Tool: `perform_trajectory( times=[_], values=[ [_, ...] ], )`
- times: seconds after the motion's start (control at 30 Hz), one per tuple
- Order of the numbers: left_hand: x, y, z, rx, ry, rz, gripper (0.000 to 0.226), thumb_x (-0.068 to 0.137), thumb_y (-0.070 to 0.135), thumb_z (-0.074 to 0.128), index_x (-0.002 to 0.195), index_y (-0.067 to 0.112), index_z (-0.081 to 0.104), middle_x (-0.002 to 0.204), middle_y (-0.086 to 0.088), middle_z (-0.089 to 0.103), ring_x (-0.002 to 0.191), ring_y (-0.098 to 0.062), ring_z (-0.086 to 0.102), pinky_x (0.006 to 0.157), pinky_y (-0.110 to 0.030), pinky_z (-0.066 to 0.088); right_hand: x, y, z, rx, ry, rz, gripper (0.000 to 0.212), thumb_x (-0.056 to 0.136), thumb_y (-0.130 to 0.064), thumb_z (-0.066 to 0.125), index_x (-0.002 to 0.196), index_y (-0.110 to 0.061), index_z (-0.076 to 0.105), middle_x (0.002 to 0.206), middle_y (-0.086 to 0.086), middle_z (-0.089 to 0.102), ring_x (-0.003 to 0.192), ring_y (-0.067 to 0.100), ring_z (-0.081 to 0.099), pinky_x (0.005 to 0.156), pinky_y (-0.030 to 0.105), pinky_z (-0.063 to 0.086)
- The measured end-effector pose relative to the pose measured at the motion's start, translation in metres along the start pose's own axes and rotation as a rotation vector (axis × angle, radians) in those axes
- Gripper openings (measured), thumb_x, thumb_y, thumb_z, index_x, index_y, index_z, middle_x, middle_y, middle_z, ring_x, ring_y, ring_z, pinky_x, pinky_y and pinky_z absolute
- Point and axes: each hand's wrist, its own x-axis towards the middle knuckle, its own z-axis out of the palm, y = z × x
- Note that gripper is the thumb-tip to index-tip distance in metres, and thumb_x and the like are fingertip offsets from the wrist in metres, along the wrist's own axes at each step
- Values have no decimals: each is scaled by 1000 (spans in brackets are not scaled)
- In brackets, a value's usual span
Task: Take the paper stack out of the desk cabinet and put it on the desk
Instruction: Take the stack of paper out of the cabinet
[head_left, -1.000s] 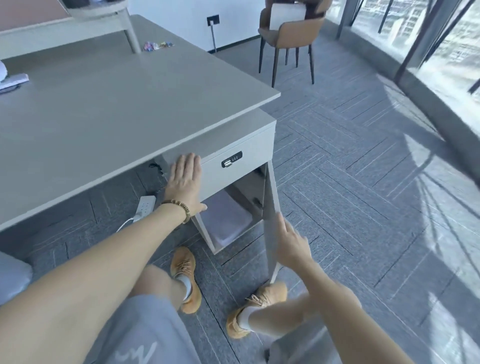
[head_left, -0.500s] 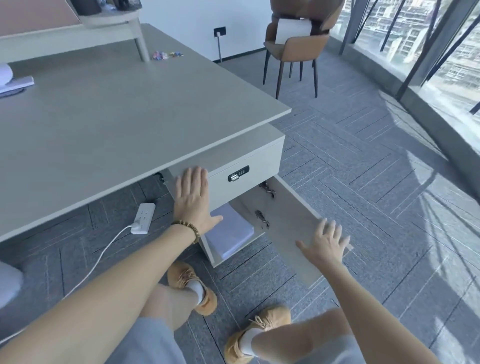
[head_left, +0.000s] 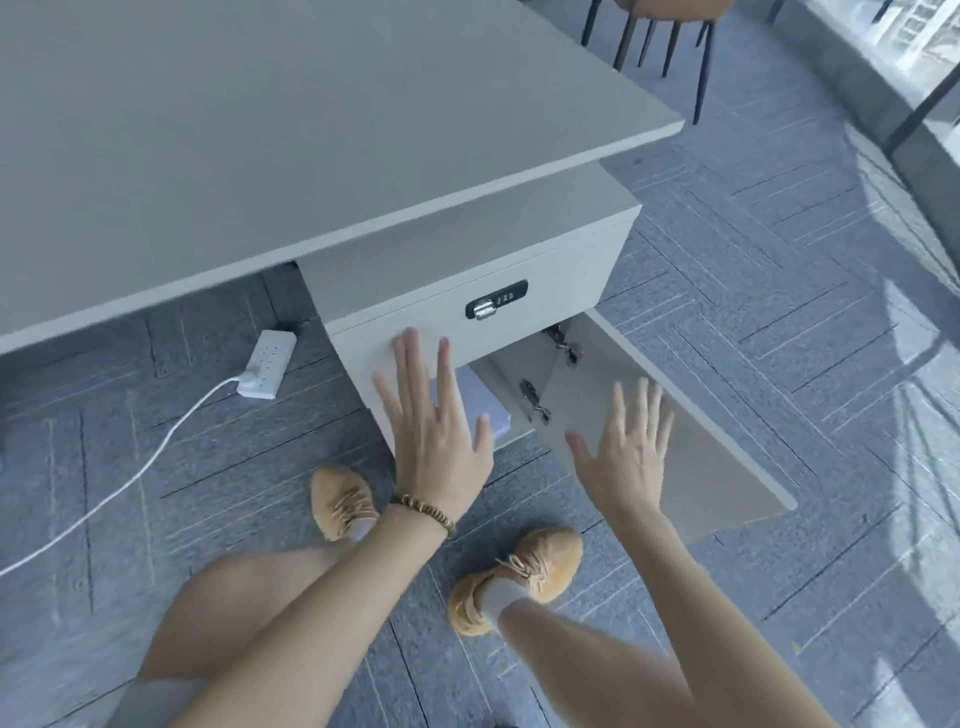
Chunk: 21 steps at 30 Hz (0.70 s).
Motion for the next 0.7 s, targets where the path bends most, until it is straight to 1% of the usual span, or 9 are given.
perform_trajectory(
  times=[0.1, 0.17, 0.2, 0.27, 0.33, 0.47, 0.57, 0.63, 0.7],
  values=[
    [-28, -16, 62, -85, -157, -110, 77, 84, 26, 65, 147, 1, 28, 158, -27, 21, 149, -40, 16, 116, -59, 26, 9, -24, 42, 129, -117, -112, 71, 96, -47, 52, 152, -8, 35, 162, 18, 31, 151, 35, 27, 124, 49, 20],
    [-39, -36, 102, -123, -264, -204, 74, 85, 22, 67, 146, 0, 32, 155, -26, 30, 147, -39, 25, 114, -54, 34, 18, -34, 75, 214, -241, -94, 68, 96, -44, 55, 151, -8, 36, 158, 16, 37, 141, 38, 43, 114, 48, 36],
    [-41, -46, 121, -133, -320, -251, 73, 87, 22, 65, 148, 1, 30, 155, -24, 30, 147, -36, 25, 116, -50, 32, 23, -37, 91, 235, -300, -80, 69, 96, -44, 55, 151, -8, 36, 156, 15, 39, 137, 39, 47, 110, 47, 40],
    [-41, -66, 156, -178, -419, -345, 71, 92, 24, 60, 150, 3, 25, 157, -18, 29, 149, -29, 23, 120, -39, 27, 34, -39, 123, 243, -399, -68, 71, 96, -46, 55, 152, -8, 34, 155, 14, 41, 135, 37, 49, 109, 46, 41],
    [-38, -82, 187, -241, -484, -428, 71, 92, 24, 59, 151, 3, 23, 156, -16, 31, 147, -26, 27, 117, -34, 29, 47, -40, 150, 258, -480, -60, 74, 96, -50, 53, 153, -8, 32, 155, 14, 42, 137, 33, 48, 110, 46, 41],
    [-31, -103, 239, -281, -641, -505, 77, 92, 25, 58, 153, 8, 15, 157, -11, 28, 145, -23, 31, 113, -35, 35, 72, -39, 204, 297, -585, -39, 77, 96, -53, 50, 156, -11, 26, 160, 12, 35, 144, 31, 41, 114, 49, 39],
    [-25, -113, 269, -323, -675, -634, 84, 89, 28, 62, 154, 12, 12, 158, -11, 26, 143, -24, 32, 111, -36, 35, 89, -39, 240, 339, -635, -6, 80, 94, -54, 51, 157, -13, 25, 162, 10, 32, 147, 29, 36, 117, 51, 37],
    [-20, -119, 286, -377, -668, -753, 87, 86, 27, 65, 154, 13, 12, 156, -11, 28, 139, -26, 37, 99, -31, 40, 99, -40, 260, 334, -648, 3, 81, 93, -53, 52, 157, -12, 24, 162, 9, 32, 147, 29, 35, 118, 50, 36],
    [-17, -128, 300, -407, -670, -830, 88, 84, 25, 68, 153, 12, 14, 153, -12, 32, 134, -28, 42, 88, -26, 39, 108, -41, 279, 328, -663, -3, 82, 93, -51, 54, 157, -11, 23, 162, 10, 31, 149, 28, 33, 119, 48, 34]
  ],
)
